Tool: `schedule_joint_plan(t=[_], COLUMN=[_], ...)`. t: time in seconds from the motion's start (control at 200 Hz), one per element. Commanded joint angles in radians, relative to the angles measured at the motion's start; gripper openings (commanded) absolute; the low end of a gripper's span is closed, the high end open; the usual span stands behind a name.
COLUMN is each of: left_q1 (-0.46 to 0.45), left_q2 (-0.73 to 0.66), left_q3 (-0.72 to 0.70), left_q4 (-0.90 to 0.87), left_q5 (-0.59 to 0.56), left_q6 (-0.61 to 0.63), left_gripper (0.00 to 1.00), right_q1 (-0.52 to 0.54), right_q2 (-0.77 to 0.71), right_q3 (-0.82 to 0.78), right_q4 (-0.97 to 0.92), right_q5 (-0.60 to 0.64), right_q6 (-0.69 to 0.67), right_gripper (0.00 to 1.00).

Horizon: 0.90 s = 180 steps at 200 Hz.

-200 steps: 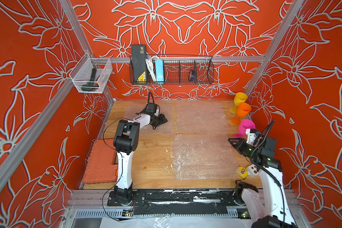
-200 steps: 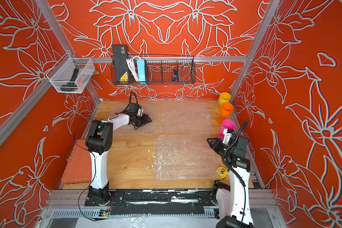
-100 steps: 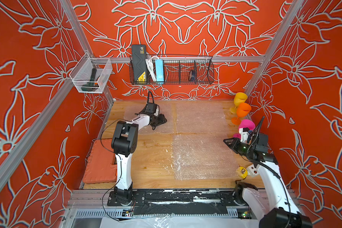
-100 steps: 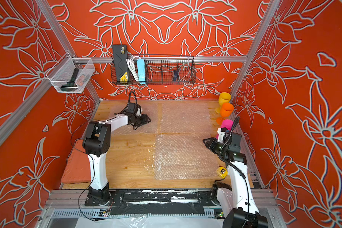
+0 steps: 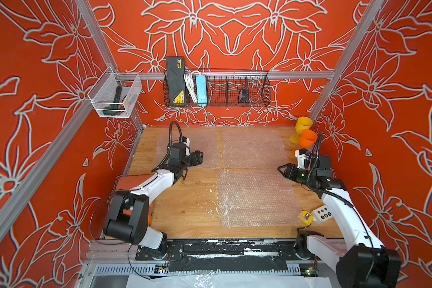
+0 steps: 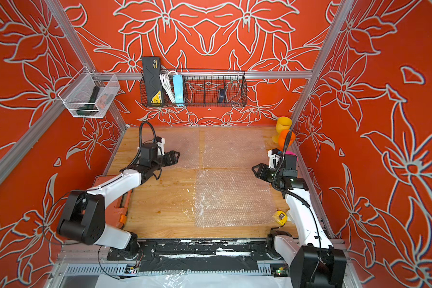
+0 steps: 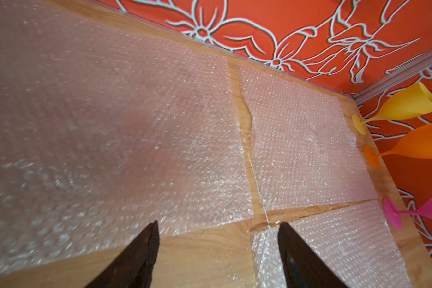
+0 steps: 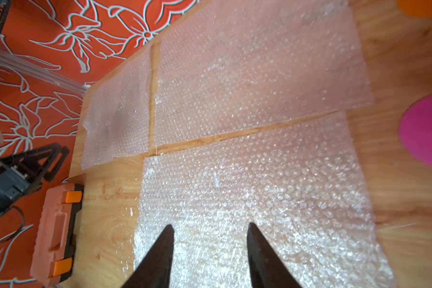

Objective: Unpack wine glasses from bubble wrap
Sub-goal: Reset both arms

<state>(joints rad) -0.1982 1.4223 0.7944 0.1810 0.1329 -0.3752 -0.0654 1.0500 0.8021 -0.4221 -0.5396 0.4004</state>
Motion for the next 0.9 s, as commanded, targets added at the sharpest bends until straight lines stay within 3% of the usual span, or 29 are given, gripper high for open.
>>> schedule_joint_plan(t=[0.0, 0.06, 0.18, 0.29, 0.365, 0.49, 0.666, 0.766, 0.896], left_q1=[-0.003, -0.002, -0.001, -0.001, 0.0, 0.0, 0.0, 0.0, 0.0], left_q2=[-0.099, -0.153, -0.264, -0.345, -0.384, -0.442, -0.487, -0.48, -0.463], left_q3=[-0.09, -0.134, -0.227, -0.31, -0.36, -0.46, -0.577, -0.627, -0.678], left_q4=[0.166, 0.199, 0.251, 0.287, 0.293, 0.367, 0.491, 0.562, 0.647], left_q5=[-0.097, -0.133, -0.258, -0.383, -0.479, -0.549, -0.617, -0.589, -0.627], left_q6=[0.015, 0.024, 0.027, 0.04, 0.033, 0.076, 0.156, 0.204, 0.254], left_gripper=[0.77, 0.8, 0.97, 0.98, 0.98, 0.98, 0.98, 0.98, 0.98], right_q1=[0.005, 0.005, 0.005, 0.004, 0.004, 0.001, 0.001, 0.001, 0.001], right_q2=[0.016, 0.029, 0.057, 0.091, 0.118, 0.164, 0.175, 0.167, 0.16], right_q3=[0.048, 0.054, 0.044, 0.006, -0.048, -0.069, -0.127, -0.209, -0.305], right_q4=[0.057, 0.097, 0.183, 0.27, 0.376, 0.421, 0.532, 0.663, 0.81], right_q5=[0.061, 0.073, 0.107, 0.204, 0.315, 0.495, 0.551, 0.612, 0.548], right_q6=[-0.072, -0.085, -0.121, -0.112, -0.053, 0.036, -0.14, -0.207, -0.318], right_gripper=[0.54, 0.57, 0.73, 0.88, 0.92, 0.95, 0.97, 0.97, 0.97])
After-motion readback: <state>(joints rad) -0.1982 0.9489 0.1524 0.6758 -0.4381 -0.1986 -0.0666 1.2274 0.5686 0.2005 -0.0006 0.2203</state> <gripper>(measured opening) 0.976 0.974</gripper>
